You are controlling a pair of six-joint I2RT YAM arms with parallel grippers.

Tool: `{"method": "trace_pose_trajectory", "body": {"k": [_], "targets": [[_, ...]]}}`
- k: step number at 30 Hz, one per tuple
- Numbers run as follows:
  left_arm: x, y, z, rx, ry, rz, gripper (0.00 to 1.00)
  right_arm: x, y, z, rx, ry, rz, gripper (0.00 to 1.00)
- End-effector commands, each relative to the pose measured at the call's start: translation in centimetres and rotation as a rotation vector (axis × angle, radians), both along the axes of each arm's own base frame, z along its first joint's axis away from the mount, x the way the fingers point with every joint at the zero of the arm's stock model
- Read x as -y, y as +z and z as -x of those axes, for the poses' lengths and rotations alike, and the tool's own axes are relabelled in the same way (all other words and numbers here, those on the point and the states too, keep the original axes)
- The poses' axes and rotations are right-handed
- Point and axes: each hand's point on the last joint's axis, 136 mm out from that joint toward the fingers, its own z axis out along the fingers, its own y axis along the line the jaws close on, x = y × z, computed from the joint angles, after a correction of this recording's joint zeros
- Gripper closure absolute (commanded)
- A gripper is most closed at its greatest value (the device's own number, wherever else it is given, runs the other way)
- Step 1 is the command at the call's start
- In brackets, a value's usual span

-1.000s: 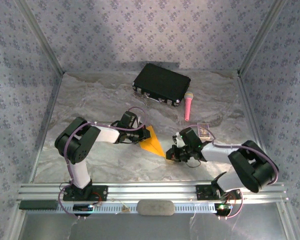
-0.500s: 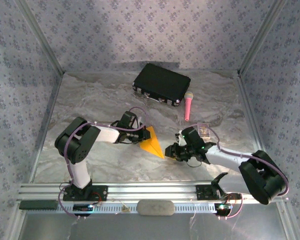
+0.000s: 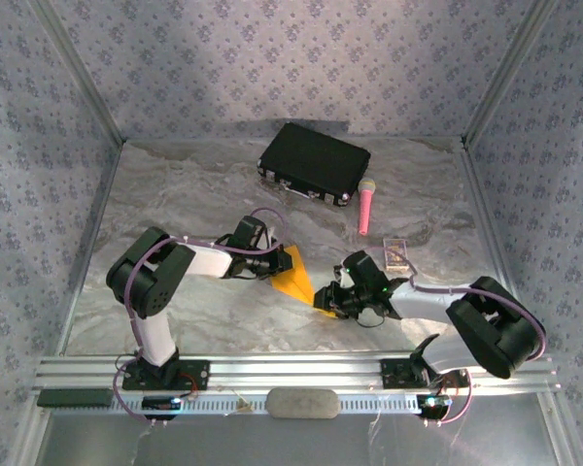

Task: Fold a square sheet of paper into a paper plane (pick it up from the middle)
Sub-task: Turn over the paper at the center of the table.

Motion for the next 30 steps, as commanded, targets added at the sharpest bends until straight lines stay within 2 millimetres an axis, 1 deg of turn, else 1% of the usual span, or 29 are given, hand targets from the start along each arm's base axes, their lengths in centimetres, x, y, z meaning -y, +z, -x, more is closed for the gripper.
{"method": "trace_pose_trajectory", "body": {"k": [1,3,5,8,12,24,27,30], "targets": [[-1.8,-2.5,1.8,-0.091,0.021,-0.085,1.00,0.4,-1.1,-0.1,-0.024,-0.038,0.037,0.69],[-1.8,-2.5,1.8,-0.092,0.026,-0.081,1.00,0.6,-1.0,-0.2,-0.024,-0.056,0.039,0.69],[-1.9,-2.5,1.7,-0.094,0.029,-0.081,1.00,0.5,-0.3,-0.2,-0.012,-0.055,0.027,0.69],[-2.1,-2.7,1.7,-0.099,0.040,-0.087,1.00,1.2,0.2,-0.1,0.002,-0.062,0.050,0.69],[-2.1,-2.9,1.6,-0.110,0.051,-0.082,1.00,1.5,0.0,0.2,-0.009,-0.070,0.052,0.68],[-2.0,-3.0,1.6,-0.120,0.055,-0.074,1.00,0.7,-0.7,-0.2,-0.027,-0.073,0.025,0.68],[-1.9,-3.0,1.7,-0.122,0.055,-0.073,1.00,0.0,0.0,-0.8,-0.003,-0.072,-0.012,0.71],[-2.0,-3.0,1.7,-0.124,0.055,-0.071,1.00,-0.5,0.9,-1.5,0.023,-0.078,-0.038,0.71]]}}
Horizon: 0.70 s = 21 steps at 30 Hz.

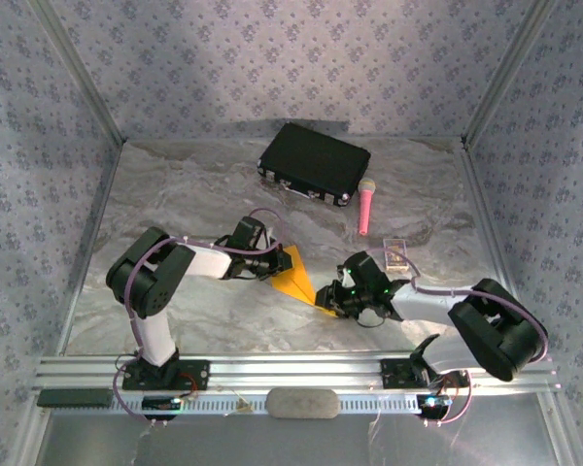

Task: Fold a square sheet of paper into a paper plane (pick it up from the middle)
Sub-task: Turn over the paper at the center of the table.

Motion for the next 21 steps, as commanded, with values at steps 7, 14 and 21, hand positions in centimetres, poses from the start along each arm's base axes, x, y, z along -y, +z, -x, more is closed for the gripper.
{"method": "trace_pose_trajectory", "body": {"k": [7,14,21], "targets": [[-1.8,-2.8,1.8,-0.094,0.019,-0.078,1.00,-0.8,1.2,-1.7,0.061,-0.017,-0.039,0.70],[-1.6,-2.5,1.5,-0.090,0.024,-0.065,1.00,-1.0,1.7,-2.0,0.134,0.027,-0.071,0.68],[-1.3,-2.0,1.2,-0.085,0.032,-0.050,1.00,-1.1,2.3,-2.6,0.181,0.048,-0.098,0.70]]}}
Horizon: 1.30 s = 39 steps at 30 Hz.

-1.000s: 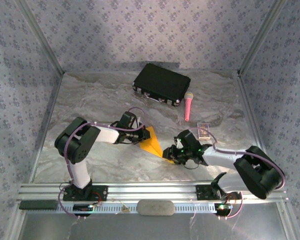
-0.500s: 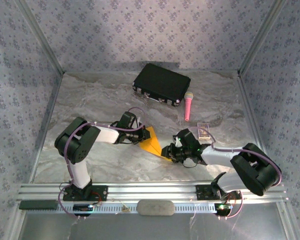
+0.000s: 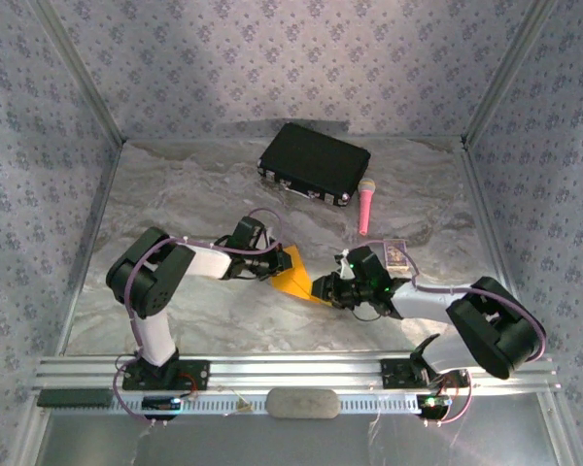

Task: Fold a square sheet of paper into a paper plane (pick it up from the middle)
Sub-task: Turn over the paper at the center of the table.

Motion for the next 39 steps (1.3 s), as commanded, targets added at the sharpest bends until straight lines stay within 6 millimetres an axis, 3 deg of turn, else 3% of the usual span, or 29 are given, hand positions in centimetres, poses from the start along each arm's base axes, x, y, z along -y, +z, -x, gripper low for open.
{"method": "trace_pose_trajectory", "body": {"k": [1,13,16,19,24,27,32,39], "targets": [[-1.3,-1.9,1.1,-0.072,0.020,-0.051,1.00,-0.3,0.3,-0.2,0.044,0.038,-0.019,0.71],[-0.8,0.1,0.4,-0.040,0.032,-0.013,0.98,-0.4,-0.2,0.0,0.041,0.063,-0.021,0.88],[-0.6,1.9,0.2,-0.008,0.034,0.013,0.94,-0.2,-0.1,0.0,0.050,0.067,-0.016,0.92],[-0.6,4.5,-0.1,0.046,0.037,0.026,0.76,0.1,0.0,0.0,0.065,0.074,0.004,0.95],[-3.0,8.2,-0.1,0.166,0.089,-0.078,0.48,1.3,0.7,0.0,0.132,0.089,0.094,0.96],[-4.8,10.2,-0.1,0.236,0.141,-0.116,0.39,2.0,1.6,0.1,0.187,0.108,0.154,0.96],[-7.5,11.8,0.5,0.305,0.220,-0.164,0.35,3.1,3.7,-0.1,0.320,0.138,0.268,0.96],[-9.5,12.5,1.3,0.352,0.281,-0.177,0.32,5.6,6.4,-0.7,0.481,0.106,0.460,0.96]]}}
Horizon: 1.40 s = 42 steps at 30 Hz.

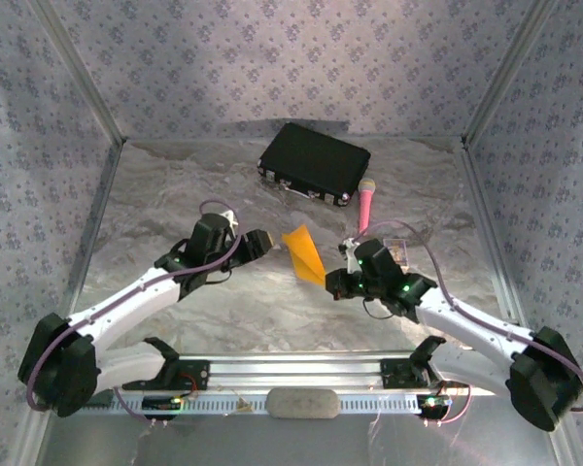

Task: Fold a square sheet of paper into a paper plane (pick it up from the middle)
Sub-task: Turn over the paper at the center of the table.

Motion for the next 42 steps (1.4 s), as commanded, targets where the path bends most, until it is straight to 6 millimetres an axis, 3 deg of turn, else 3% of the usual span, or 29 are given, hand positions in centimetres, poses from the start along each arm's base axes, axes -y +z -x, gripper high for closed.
{"method": "trace_pose_trajectory", "body": {"k": [1,10,21,35,42], "targets": [[-1.3,-0.5,0.4,0.013,0.031,-0.053,0.31,2.8,0.0,-0.4,0.072,-0.055,0.195,0.96],[-2.1,0.1,0.3,0.033,0.051,-0.081,0.29,4.2,2.3,-1.0,0.222,-0.098,0.464,0.96],[-4.4,1.0,0.5,0.045,0.125,-0.100,0.27,5.0,3.2,-1.3,0.358,-0.111,0.802,0.97],[-7.6,2.0,0.8,0.044,0.217,-0.087,0.26,2.4,0.5,0.2,0.379,0.049,1.033,0.97],[-8.3,1.9,1.1,0.040,0.235,-0.088,0.25,-0.7,-2.1,1.7,0.344,0.197,1.063,0.94]]}}
